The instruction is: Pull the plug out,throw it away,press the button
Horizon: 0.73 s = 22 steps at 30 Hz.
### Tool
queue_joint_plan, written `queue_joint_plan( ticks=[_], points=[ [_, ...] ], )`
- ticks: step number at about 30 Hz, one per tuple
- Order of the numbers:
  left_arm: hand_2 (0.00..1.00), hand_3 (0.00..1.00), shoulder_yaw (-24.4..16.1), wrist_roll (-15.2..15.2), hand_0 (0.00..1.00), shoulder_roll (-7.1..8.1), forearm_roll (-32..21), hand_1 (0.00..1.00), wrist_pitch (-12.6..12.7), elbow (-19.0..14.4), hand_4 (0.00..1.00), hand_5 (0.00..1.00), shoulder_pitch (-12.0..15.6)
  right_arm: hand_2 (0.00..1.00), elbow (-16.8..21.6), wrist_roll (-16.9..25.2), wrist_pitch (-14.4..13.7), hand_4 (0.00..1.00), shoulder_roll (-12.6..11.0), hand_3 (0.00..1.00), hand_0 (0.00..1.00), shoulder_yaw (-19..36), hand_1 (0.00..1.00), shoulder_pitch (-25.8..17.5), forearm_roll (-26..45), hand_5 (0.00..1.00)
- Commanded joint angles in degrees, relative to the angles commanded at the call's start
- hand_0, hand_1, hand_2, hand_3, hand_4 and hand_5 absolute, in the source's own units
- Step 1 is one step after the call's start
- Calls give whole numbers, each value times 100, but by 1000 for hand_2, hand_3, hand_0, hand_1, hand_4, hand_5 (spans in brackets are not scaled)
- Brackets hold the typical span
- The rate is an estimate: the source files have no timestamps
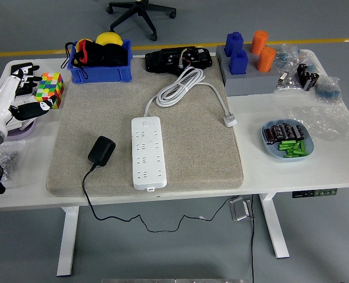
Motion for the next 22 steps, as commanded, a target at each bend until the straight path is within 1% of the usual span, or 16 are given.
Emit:
queue_joint_plan(
  ticks=[22],
  points=[
    [753, 871, -4, 49, 852, 13, 15, 759, -33, 13, 756, 122, -11, 709, -6, 0, 1, 775, -37, 724, 749, -65, 701, 3, 10, 631]
  ],
)
